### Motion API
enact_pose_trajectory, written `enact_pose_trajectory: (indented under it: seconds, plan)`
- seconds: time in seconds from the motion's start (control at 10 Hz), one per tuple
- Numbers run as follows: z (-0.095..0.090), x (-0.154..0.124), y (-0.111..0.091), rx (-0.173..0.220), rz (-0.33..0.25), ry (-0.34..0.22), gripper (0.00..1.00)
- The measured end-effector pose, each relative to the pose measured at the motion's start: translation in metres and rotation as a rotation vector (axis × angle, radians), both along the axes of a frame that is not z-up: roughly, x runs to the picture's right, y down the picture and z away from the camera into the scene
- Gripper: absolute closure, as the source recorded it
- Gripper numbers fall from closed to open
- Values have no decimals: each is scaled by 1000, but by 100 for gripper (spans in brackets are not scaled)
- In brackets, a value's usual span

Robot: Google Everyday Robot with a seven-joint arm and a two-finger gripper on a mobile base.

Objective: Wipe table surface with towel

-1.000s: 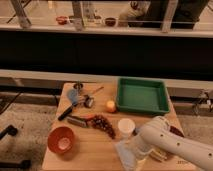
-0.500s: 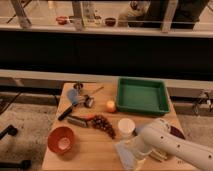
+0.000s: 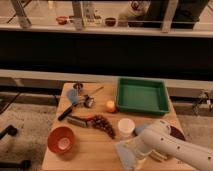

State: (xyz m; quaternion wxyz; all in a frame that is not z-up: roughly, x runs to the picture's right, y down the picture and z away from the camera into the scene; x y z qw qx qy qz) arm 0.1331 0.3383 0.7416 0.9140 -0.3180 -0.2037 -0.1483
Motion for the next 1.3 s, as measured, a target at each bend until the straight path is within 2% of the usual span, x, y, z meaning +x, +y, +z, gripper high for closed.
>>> enact_pose_trajectory:
  seconds: [0.2, 0.3, 1.0, 1.1, 1.3]
  plan:
    - [3, 1, 3, -1, -7, 3, 20]
    - [4, 1, 4, -3, -8, 4, 26]
    - [2, 5, 3, -2, -12, 6, 93]
    - [0, 6, 2, -2, -15, 5, 99]
    - [0, 5, 1, -1, -16, 3, 100]
